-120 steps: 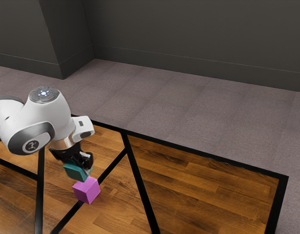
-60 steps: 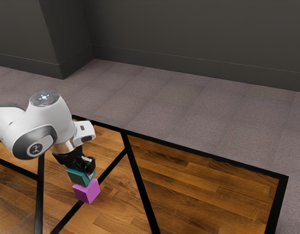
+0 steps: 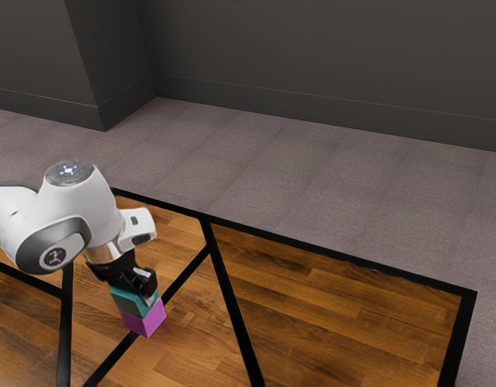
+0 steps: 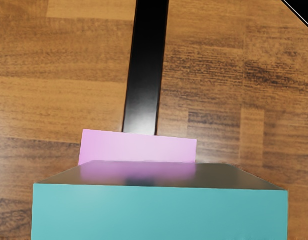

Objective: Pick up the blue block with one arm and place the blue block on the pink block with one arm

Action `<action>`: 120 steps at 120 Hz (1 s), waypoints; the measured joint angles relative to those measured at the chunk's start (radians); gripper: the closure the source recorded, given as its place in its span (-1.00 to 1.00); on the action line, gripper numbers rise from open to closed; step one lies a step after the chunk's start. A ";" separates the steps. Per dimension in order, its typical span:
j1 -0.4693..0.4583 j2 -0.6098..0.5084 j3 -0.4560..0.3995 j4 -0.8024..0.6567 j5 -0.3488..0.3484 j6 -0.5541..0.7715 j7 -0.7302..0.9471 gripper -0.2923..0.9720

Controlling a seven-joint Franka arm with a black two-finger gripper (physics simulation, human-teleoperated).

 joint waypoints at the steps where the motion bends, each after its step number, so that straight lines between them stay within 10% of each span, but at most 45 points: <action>1: 0.000 -0.001 0.000 -0.001 0.000 0.000 0.000 -0.04; 94: 0.013 -0.008 0.002 -0.011 0.013 -0.002 0.073 -0.04; 120: 0.013 -0.008 0.002 -0.008 -0.003 -0.003 0.105 -0.33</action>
